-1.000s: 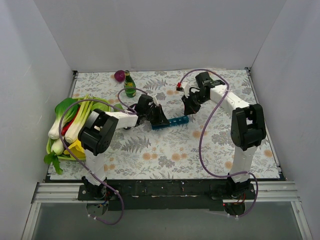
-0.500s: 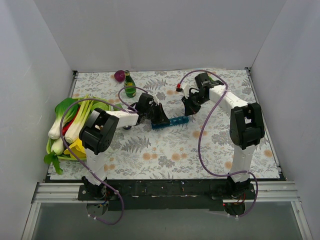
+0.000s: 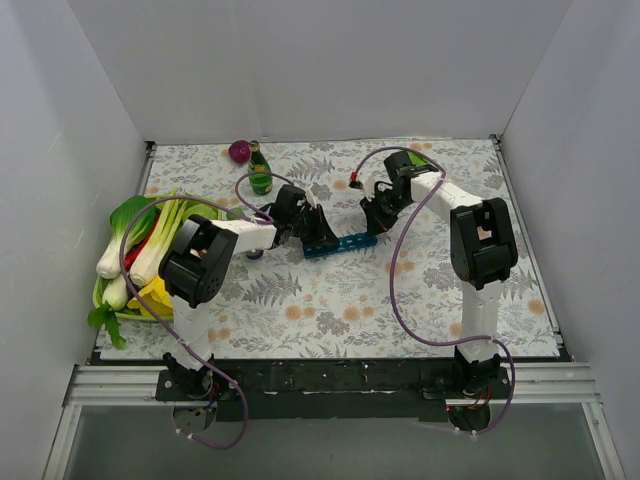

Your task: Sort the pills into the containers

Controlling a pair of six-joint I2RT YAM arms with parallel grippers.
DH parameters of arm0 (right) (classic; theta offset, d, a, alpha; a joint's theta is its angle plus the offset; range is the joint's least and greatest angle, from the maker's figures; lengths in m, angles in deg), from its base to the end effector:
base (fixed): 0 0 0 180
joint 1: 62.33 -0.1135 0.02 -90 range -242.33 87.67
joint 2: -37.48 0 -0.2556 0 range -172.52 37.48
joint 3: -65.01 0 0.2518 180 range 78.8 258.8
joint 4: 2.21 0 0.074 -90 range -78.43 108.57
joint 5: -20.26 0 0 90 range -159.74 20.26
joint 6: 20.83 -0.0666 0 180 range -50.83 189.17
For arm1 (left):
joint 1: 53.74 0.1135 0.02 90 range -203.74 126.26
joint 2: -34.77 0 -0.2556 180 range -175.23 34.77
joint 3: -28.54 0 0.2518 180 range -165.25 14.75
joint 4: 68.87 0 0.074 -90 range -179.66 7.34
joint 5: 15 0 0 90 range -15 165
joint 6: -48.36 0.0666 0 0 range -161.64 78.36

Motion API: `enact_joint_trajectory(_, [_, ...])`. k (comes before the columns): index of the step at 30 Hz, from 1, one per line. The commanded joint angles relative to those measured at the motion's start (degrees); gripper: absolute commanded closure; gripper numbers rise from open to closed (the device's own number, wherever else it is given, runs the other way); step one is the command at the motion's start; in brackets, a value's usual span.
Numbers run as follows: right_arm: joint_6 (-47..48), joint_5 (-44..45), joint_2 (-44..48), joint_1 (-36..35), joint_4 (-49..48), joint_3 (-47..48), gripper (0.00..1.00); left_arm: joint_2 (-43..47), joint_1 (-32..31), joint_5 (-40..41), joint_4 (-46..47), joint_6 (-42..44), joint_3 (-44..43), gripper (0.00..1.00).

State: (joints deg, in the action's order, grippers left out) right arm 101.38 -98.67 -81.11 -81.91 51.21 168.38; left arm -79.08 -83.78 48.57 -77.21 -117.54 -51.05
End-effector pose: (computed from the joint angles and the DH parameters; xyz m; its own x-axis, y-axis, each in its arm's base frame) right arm 0.3976 0.1756 0.1486 -0.4976 -0.6721 -0.5483 -0.8563 0.4814 0.1870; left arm 0.3573 -0.2408 0.1151 -0.8526 -0.5102 0.1129 -0.3900 0.4775 -0.7873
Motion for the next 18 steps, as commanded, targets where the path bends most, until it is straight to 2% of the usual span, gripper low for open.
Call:
enact_joint_trajectory(1, [0.05, 4.50, -2.53, -0.29, 0.62, 0.51, 0.93, -1.82, 0.51, 2.09, -3.70, 0.93, -0.56, 1.00])
enact_joint_trajectory(10, [3.12, -3.14, 4.06, 0.15, 2.64, 2.62, 0.92, -0.68, 0.86, 0.78, -4.05, 1.10, -1.70, 1.00])
enact_joint_trajectory(18, [2.69, -3.95, 5.47, 0.15, 2.37, 2.71, 0.91, 0.20, 1.21, 0.16, -5.10, 1.37, -3.81, 1.00])
